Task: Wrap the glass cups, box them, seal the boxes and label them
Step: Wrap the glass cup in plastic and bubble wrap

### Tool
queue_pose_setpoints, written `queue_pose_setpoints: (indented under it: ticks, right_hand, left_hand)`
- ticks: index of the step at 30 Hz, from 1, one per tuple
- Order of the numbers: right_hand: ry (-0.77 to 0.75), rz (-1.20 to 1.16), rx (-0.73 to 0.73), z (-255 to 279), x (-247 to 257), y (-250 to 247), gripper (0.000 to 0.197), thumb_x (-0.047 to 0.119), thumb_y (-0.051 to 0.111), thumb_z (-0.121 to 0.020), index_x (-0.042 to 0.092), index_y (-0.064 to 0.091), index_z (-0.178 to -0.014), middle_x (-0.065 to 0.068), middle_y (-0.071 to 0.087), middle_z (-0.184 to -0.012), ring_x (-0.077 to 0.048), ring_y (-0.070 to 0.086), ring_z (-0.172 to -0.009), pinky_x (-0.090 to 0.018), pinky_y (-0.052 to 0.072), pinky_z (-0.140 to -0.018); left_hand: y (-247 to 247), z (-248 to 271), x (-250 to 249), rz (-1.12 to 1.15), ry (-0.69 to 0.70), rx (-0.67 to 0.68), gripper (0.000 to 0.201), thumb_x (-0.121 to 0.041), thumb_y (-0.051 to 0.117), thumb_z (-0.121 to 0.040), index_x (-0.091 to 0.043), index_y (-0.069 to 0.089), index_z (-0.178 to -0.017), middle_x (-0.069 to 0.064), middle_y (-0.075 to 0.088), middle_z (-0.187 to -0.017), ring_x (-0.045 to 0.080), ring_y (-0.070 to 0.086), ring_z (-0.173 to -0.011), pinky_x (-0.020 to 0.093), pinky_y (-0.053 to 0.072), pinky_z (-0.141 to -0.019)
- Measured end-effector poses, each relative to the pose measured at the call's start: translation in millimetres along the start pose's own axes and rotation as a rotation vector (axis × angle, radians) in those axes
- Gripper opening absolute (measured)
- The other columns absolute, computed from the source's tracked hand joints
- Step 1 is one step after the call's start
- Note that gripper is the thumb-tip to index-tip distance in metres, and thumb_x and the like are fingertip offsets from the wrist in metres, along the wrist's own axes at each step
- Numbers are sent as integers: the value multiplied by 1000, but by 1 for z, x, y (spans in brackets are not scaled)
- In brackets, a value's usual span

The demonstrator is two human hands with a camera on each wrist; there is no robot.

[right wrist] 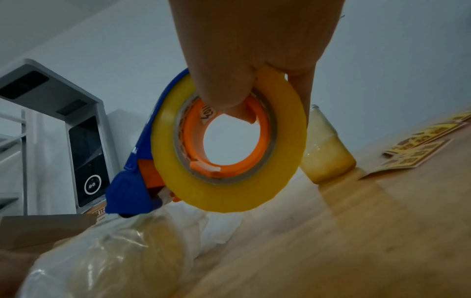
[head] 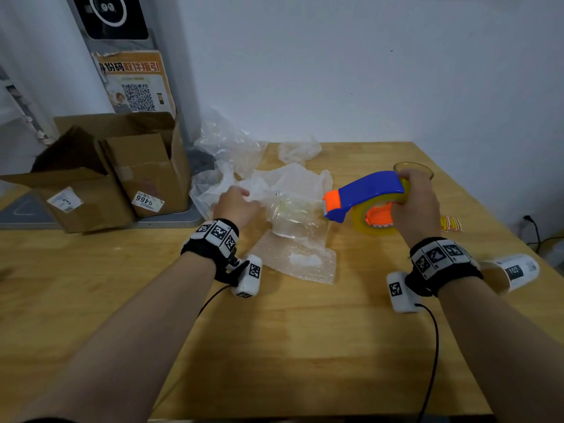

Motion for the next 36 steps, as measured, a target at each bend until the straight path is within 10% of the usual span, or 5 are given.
queue_pose_setpoints:
  ticks: [4,9,18,24,36]
  right_hand:
    - [68,-17,22,-1,-2,0,54,-9,57,-82,21,57,-128,-4,64,-126,-31,61,-111,-44,52,-87]
    - [158,-27,95,-5,0,-5,48,0,62,-87,21,55,-130,0,63,-117,-25,58,-102,-37,46,-80]
    - [127,-46,179,-13,1,-13,50,1,71,-80,22,56,-123,3,61,-110,-24,60,-98,-39,51,-79]
    - [124,-92,155,-15,9,-14,52,-1,70,-80,21,57,-125,5,59,-113,-20,57,-101,-38,51,-84]
    - [55,-226,133,-28,31,-23,52,-5,70,-78,21,57,-120,4,62,-115,-12,56,-98,-18,45,-67]
  left_hand:
    - [2,14,-31,55,292,126,54,-36,79,-87,-30,57,-137,-6,52,-141,17,42,-134,38,37,-112]
    - [28,17,-48,-440,389,394,95,-43,84,-80,-32,31,-159,-1,22,-166,29,14,-153,45,20,-122]
    - [48,11,-71,-737,395,455,112,-35,93,-69,-38,26,-159,4,17,-161,35,16,-146,53,40,-111]
    - [57,6,-79,-796,372,407,107,-34,94,-64,-32,31,-151,-2,45,-145,36,24,-139,52,52,-97]
    - [34,-4,-59,-498,361,285,101,-50,92,-52,-38,45,-141,-11,50,-141,28,41,-132,39,38,-102]
Point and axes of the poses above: each hand's wrist, its own z-axis away from the middle knuckle, its own y-axis out of the palm, x = y × z, the point moved 2 cm from there along -z, towards the middle knuckle
